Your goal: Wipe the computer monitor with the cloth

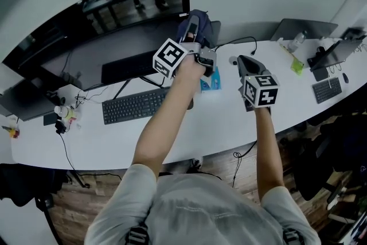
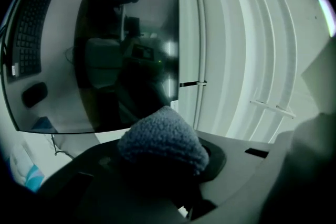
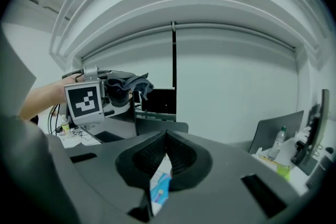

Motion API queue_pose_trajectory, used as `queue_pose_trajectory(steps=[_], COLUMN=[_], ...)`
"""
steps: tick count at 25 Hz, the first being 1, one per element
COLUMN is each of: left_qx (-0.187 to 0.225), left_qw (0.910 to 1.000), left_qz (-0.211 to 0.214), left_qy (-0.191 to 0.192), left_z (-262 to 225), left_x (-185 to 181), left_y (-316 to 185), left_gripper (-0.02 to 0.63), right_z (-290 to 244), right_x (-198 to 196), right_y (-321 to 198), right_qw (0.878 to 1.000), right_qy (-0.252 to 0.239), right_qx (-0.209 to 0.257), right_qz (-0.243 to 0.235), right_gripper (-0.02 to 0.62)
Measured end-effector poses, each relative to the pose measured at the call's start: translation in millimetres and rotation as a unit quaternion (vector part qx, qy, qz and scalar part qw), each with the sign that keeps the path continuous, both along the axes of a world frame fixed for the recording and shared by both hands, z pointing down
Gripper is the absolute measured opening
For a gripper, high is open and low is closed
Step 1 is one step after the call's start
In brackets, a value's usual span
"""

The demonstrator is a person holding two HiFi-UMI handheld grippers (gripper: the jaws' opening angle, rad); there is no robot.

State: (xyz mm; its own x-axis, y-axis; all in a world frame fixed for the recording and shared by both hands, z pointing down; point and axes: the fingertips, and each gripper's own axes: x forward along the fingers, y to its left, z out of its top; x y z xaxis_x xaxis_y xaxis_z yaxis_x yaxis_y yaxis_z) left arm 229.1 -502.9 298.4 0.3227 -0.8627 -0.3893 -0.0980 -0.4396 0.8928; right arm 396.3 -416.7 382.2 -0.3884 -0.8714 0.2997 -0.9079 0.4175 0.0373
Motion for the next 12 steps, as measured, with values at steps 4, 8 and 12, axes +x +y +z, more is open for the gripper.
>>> queue_pose_trajectory(steps=[4,8,12], left_qx=[0.03,0.086,0.149], left_qw=[0.9995,0.9957,0.9845], left_qz=[0.008,0.034,0.063], left_qy=[0.002,0.004,-0.068], left_z=[-33,-70,-90], left_x=[-3,-9,-21], left_y=[10,35,77], left_gripper=[0.055,0.055,0.055], right_z=[-15,-24,-32], right_x=[-3,-8,-17], right_y=[11,24,44], right_qw=[1.0,1.0,0.999], right_qy=[0.002,0.001,0.003], right_qx=[0.013,0.02,0.029], right_qz=[0.008,0.02,0.032], right_gripper=[0.002,0.002,0.002])
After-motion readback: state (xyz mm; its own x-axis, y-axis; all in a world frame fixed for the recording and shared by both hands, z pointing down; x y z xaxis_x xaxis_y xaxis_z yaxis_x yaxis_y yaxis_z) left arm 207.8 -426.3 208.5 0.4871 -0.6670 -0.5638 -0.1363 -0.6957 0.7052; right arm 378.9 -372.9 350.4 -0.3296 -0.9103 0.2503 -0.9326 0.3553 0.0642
